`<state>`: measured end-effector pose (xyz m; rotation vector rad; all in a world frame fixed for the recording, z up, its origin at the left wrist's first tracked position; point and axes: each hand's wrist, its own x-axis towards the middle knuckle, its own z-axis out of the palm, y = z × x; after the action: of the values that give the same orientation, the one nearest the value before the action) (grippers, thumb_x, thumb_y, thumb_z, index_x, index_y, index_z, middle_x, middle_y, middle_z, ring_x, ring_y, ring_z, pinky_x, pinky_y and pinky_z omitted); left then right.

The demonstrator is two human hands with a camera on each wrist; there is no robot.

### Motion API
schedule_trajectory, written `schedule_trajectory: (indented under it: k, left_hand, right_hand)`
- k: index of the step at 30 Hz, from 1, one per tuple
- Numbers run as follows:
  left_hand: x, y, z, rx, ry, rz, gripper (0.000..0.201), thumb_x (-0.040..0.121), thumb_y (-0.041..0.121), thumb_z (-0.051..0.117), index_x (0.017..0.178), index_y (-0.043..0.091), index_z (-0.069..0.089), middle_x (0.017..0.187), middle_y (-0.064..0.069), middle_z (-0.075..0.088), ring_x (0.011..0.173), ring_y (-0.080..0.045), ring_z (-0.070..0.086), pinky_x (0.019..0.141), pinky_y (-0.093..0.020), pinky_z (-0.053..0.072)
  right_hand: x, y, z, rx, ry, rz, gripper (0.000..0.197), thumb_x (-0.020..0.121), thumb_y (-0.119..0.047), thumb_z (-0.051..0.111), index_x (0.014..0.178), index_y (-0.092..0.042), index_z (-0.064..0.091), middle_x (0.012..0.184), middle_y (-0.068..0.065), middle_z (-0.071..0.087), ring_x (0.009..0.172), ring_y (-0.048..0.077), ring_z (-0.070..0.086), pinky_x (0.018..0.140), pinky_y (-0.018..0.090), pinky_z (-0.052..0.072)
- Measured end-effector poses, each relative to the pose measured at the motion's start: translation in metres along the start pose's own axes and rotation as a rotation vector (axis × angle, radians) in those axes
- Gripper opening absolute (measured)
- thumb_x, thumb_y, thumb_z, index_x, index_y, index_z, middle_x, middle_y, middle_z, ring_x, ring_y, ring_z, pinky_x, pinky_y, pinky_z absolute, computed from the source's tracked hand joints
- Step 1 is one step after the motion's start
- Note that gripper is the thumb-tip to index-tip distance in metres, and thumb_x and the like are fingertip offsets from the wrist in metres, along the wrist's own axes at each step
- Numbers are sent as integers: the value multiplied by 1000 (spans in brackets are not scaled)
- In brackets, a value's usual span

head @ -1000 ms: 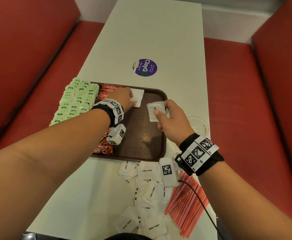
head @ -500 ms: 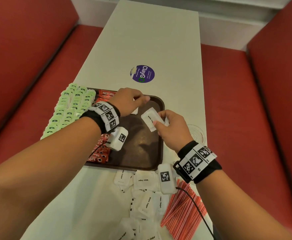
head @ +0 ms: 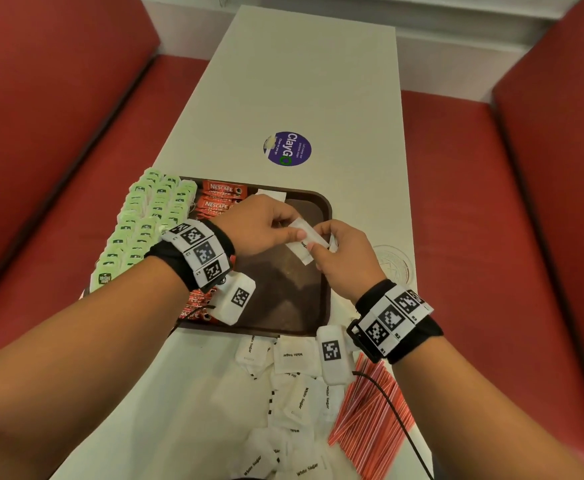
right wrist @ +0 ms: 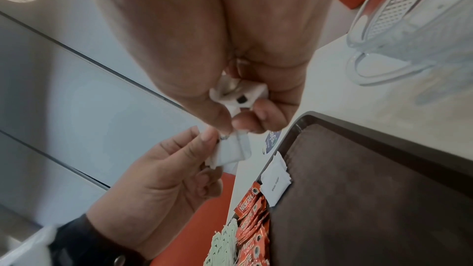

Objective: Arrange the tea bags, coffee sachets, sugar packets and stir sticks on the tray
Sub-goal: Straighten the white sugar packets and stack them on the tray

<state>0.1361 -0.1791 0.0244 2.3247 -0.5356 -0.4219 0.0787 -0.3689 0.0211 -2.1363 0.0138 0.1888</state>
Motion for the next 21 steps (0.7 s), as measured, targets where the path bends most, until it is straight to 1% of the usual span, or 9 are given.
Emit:
schedule_trajectory:
  k: [4,7,9,10,12,14,16,18,21]
  left_hand:
    - [2,7,-2,17,-15,19,23,98,35,58,111,24,73,94,10,70,88,-8,62,78,-25,47]
    - [5,6,-7,59,-13,25,19,97,32,61,110,27,74,94,14,69,87,-4,61,75,-20,43]
    - [8,0,-12,84,1,-7,16,95,31,63,107,27,74,95,14,69,89,-4,61,78,-22,45]
    - [10,-5,-14,118,29,-35,15,95,30,64,106,26,73,95,13,69,91,-7,61,79,-25,45]
    - [17,-19,-18,198,117,-141,12,93,28,66,102,24,72,92,8,66,89,-12,60,78,-26,42]
    - [25,-35,-19,271,157,-270,11,93,25,67,101,21,73,93,4,66,89,-15,60,77,-26,41]
    - [34,-50,-18,356,91,-358,13,92,25,68,102,19,74,100,1,69,92,-17,62,80,-28,45]
    - [43,-61,-13,419,15,-404,14,91,26,70,102,19,75,106,-1,71,96,-20,64,84,-30,50]
    - [58,-69,-10,444,25,-443,14,90,27,70,100,18,75,105,-2,72,98,-22,65,85,-30,50]
  right_hand:
    - [-1,0,-3,1,15,1,7,95,-23,63,102,-23,62,93,-3,65,81,18,66,77,39,59]
    - [0,-1,-3,11,34,-6,8,94,-19,62,101,-23,62,92,-4,64,81,20,65,76,40,58]
    - [1,-1,-3,27,71,-7,13,93,-15,61,104,-22,61,94,-7,63,83,17,63,76,37,56]
    - [2,-1,-3,50,87,0,15,93,-15,60,107,-22,60,96,-6,62,83,16,63,74,36,55]
    - [2,-2,-3,130,97,33,18,95,-13,56,111,-19,55,98,-5,61,74,12,61,66,33,53]
    - [1,-4,-3,239,75,68,20,96,-9,51,114,-15,45,92,-4,55,64,13,54,58,29,49]
    - [0,-6,-5,307,59,67,20,95,-3,47,109,-13,36,90,-2,47,67,13,48,52,23,44]
    - [1,-8,-7,309,68,45,26,91,4,47,99,-16,31,94,2,45,70,13,45,49,18,42]
    - [2,-8,-7,303,57,37,33,85,8,48,89,-21,32,99,5,48,71,13,46,53,23,42]
